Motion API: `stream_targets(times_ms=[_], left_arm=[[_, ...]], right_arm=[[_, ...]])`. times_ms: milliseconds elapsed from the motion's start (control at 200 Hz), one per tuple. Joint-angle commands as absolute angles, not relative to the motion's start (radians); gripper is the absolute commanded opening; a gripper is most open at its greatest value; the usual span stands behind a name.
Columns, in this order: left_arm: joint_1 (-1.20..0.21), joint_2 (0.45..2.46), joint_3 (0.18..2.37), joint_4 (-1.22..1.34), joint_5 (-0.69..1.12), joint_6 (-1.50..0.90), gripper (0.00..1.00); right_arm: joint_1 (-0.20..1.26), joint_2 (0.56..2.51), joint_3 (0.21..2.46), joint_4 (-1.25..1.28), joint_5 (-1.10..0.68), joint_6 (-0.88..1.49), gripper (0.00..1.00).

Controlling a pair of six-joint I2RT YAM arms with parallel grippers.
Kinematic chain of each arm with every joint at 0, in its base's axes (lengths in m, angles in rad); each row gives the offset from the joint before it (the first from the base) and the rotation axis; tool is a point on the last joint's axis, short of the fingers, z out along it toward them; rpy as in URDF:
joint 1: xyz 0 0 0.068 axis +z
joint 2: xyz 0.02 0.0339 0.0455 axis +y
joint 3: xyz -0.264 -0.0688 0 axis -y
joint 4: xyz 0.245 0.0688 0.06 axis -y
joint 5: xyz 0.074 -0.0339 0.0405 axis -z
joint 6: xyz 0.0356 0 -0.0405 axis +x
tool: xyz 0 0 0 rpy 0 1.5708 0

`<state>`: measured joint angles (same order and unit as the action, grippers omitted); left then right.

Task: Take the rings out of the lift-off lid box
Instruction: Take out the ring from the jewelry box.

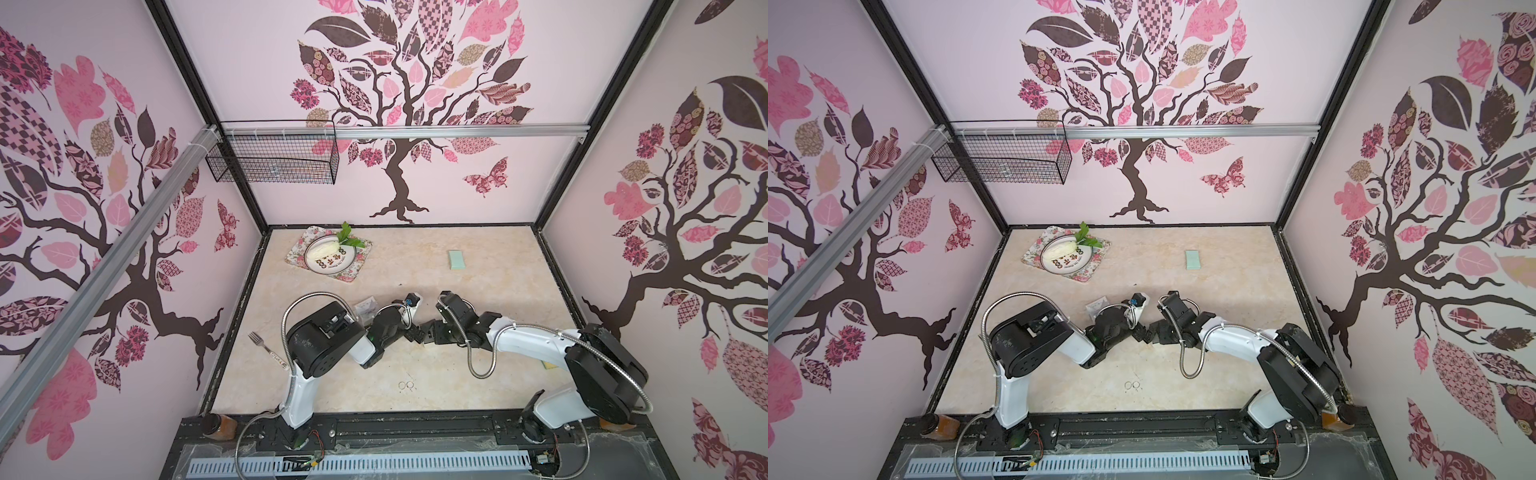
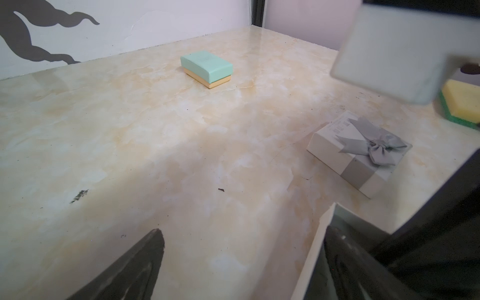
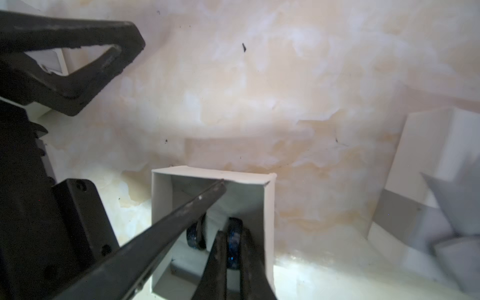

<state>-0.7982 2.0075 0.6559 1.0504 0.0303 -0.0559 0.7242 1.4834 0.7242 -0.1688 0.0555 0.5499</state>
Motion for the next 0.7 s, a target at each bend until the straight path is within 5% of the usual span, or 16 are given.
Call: stream_targets(times_ms=[0,525,695], left_arm=[[-0.796,2.017,0.637,1.048,0.023,-0.049,0.98],[-0.796,1.994,0.630,1.014,0.022,-0.047,0.98],[-0.795,1.873,0.749,0.623,0.023,-0.044,0.98]], right_arm=[[0.728,1.427,0.717,-0.155,0.049,0.568,0.00],[0.728,1.410,0.659,-0.069,0.020,0.585,0.00],[0.728,1.414,0.645,-0.076,0.043,0.581,0.00]])
